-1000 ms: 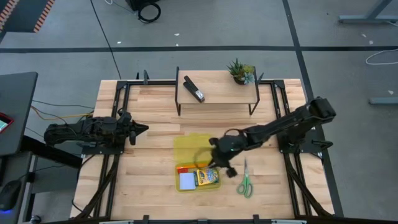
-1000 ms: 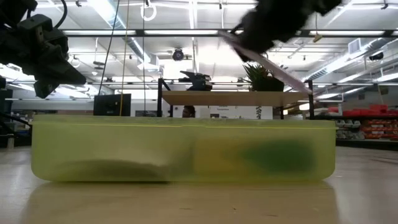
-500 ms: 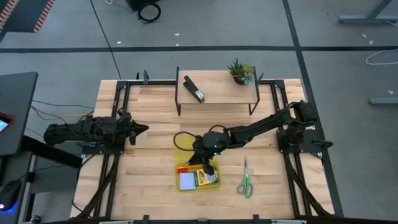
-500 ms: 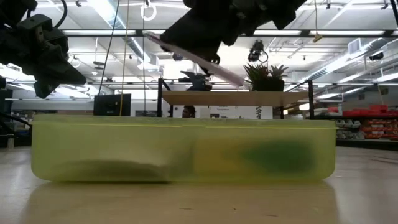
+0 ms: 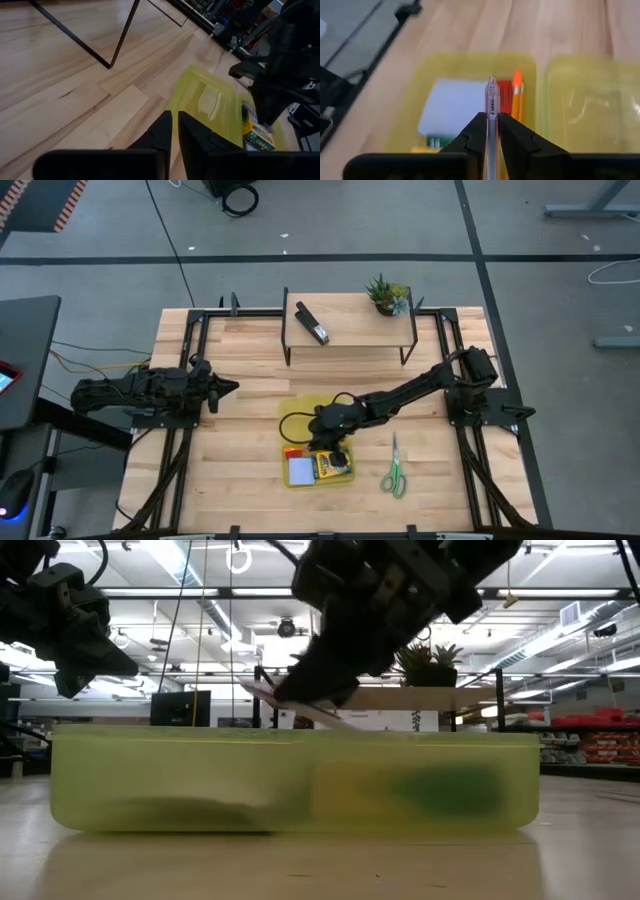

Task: Pack school essentials
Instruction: Put the purple pen into the yellow supply box, then put the green scissor into the yellow supply box

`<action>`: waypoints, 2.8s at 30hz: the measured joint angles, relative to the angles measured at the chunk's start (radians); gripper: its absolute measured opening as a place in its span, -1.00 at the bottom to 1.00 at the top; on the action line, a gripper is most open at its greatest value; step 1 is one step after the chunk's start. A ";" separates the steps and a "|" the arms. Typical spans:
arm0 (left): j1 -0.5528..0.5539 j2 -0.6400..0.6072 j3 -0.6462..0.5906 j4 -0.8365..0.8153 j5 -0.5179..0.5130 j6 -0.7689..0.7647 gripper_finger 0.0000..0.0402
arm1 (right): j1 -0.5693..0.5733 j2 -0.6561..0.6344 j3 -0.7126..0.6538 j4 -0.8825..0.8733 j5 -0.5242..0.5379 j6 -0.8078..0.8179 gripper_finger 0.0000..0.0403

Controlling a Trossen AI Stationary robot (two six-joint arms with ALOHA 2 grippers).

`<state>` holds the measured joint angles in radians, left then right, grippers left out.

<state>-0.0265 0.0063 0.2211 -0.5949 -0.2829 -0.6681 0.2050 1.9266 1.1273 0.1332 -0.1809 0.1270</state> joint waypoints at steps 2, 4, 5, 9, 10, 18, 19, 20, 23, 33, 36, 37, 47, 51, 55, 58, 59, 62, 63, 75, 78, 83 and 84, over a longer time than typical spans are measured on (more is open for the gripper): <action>0.000 0.000 0.000 0.000 0.000 0.000 -0.83 | 0.000 0.000 -0.014 -0.005 0.012 0.001 -0.67; 0.000 0.000 0.000 0.002 0.000 0.000 -0.84 | 0.000 -0.001 -0.026 -0.009 0.027 0.001 -0.61; 0.000 0.000 0.000 0.002 0.000 0.000 -0.84 | 0.000 -0.001 -0.027 -0.018 0.027 0.002 -0.57; 0.000 0.000 0.000 0.001 0.000 0.000 -0.85 | 0.000 -0.002 -0.027 -0.021 0.027 0.002 -0.46; 0.000 0.000 0.000 0.001 0.000 0.000 -0.84 | 0.000 -0.003 -0.027 -0.022 0.027 0.002 -0.44; 0.000 0.000 0.000 0.001 0.000 0.000 -0.80 | 0.000 -0.091 -0.025 -0.093 0.019 -0.111 -0.41; 0.000 0.000 0.000 0.003 0.000 0.000 -0.80 | 0.000 -0.102 -0.025 -0.106 0.013 -0.135 -0.41; 0.000 0.000 0.000 0.002 0.000 0.000 -0.81 | 0.000 -0.113 -0.026 -0.120 0.007 -0.159 -0.41; 0.000 0.000 0.000 0.001 0.000 0.000 -0.83 | -0.004 -0.148 -0.026 -0.156 0.003 -0.237 -0.41; 0.000 0.000 0.000 0.000 0.000 0.000 -0.82 | -0.028 -0.243 -0.026 -0.249 -0.015 -0.354 -0.41; 0.000 0.000 0.000 0.000 0.000 0.000 -0.81 | -0.034 -0.268 -0.026 -0.271 -0.015 -0.367 -0.41; 0.000 0.000 0.000 0.000 0.000 0.000 -0.80 | -0.035 -0.277 -0.026 -0.280 -0.014 -0.367 -0.41; 0.000 0.000 0.000 0.000 0.000 0.000 -0.85 | -0.035 -0.335 -0.025 -0.399 0.016 -0.404 -0.39; 0.000 0.000 0.000 0.000 0.000 0.000 -0.85 | -0.033 -0.335 -0.025 -0.501 0.016 -0.415 -0.32; 0.000 0.000 0.000 0.001 0.000 0.000 -0.82 | -0.032 -0.335 -0.025 -0.586 0.016 -0.410 -0.19; 0.000 0.000 0.000 0.000 0.000 0.000 -0.80 | -0.032 -0.335 -0.025 -0.640 0.016 -0.409 -0.09; 0.000 0.000 0.000 0.000 0.000 0.000 -0.80 | -0.032 -0.335 -0.025 -0.658 0.016 -0.410 -0.07; 0.000 0.000 0.000 0.000 0.000 0.000 -0.81 | -0.032 -0.335 -0.025 -0.697 0.016 -0.422 -0.01; 0.000 0.000 0.000 0.000 0.000 0.000 -0.81 | -0.032 -0.334 -0.025 -0.707 0.018 -0.437 -0.01; 0.000 0.000 0.000 0.000 0.000 0.000 -0.82 | -0.025 -0.334 -0.025 -0.715 -0.007 -0.428 -0.13; 0.000 0.000 0.000 0.000 0.000 0.000 -0.80 | -0.025 -0.333 -0.025 -0.719 -0.068 -0.467 -0.14; 0.000 0.000 0.000 0.000 0.000 0.000 -0.81 | -0.020 -0.333 -0.028 -0.716 -0.149 -0.533 -0.15; 0.000 0.000 0.000 0.000 0.000 0.000 -0.82 | -0.019 -0.333 -0.036 -0.710 -0.153 -0.545 -0.15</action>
<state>-0.0265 0.0063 0.2211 -0.5945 -0.2829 -0.6682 0.1862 1.5932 1.0914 -0.5769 -0.3339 -0.4183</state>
